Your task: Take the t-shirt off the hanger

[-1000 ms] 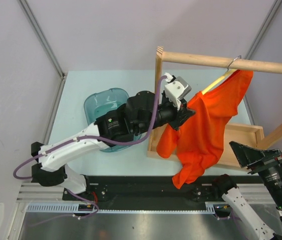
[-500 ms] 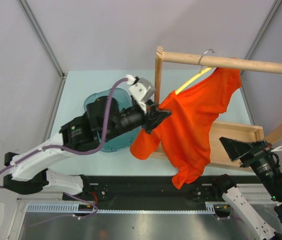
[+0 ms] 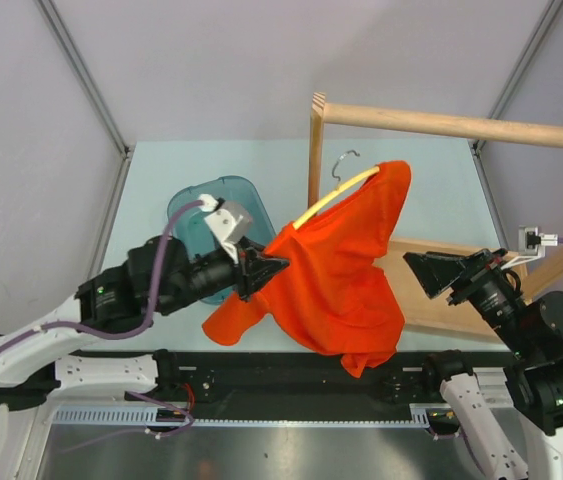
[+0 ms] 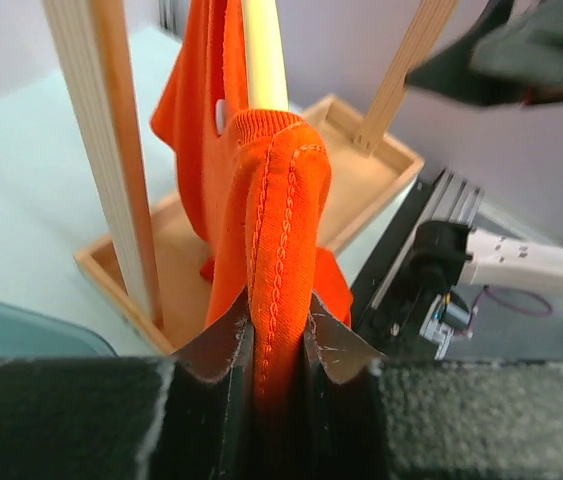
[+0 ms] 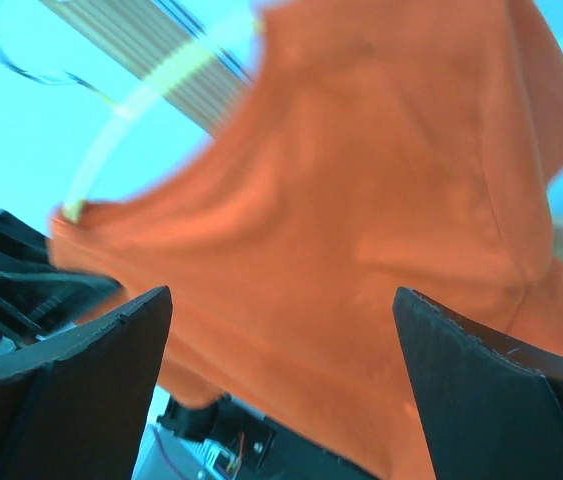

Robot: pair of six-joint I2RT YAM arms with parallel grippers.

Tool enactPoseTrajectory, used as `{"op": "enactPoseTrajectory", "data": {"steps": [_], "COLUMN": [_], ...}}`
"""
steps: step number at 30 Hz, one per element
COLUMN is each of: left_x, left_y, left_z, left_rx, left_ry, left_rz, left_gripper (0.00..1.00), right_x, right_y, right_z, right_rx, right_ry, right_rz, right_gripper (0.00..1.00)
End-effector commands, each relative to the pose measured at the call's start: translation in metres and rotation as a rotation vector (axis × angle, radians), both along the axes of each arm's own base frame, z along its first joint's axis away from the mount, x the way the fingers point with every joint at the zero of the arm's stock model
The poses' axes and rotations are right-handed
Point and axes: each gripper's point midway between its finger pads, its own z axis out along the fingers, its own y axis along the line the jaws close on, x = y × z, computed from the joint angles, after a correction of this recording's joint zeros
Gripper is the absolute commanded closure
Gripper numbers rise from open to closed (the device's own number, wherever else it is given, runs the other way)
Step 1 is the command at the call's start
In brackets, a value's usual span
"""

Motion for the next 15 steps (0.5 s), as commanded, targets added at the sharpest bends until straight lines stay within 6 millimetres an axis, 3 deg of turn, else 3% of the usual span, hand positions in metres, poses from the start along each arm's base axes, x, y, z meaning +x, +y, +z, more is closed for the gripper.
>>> {"op": "enactPoseTrajectory", "data": {"steps": [1, 5, 10, 15], "left_x": [-0.006, -0.017, -0.023, -0.037], "left_y": [-0.018, -0.037, -0.062, -0.085], "left_z": [-0.014, -0.041, -0.066, -0.072], "left_rx": [0.001, 0.044, 0.106, 0.091], "left_ry": [0.064, 0.113, 0.174, 0.243], "left_rz": [-0.048, -0.131, -0.193, -0.289], "left_gripper": [1.0, 1.0, 1.0, 1.0], "right_x": [-0.001, 0.006, 0.016, 0.015], "right_y": [0.014, 0.009, 0.003, -0.001], "right_z": [0.025, 0.017, -0.007, -0.023], "right_rx": [-0.031, -0.056, -0.116, -0.18], "right_ry": [-0.115, -0.085, -0.03, -0.025], "right_rz": [0.098, 0.062, 0.046, 0.037], "right_gripper": [0.02, 0.02, 0.03, 0.05]}}
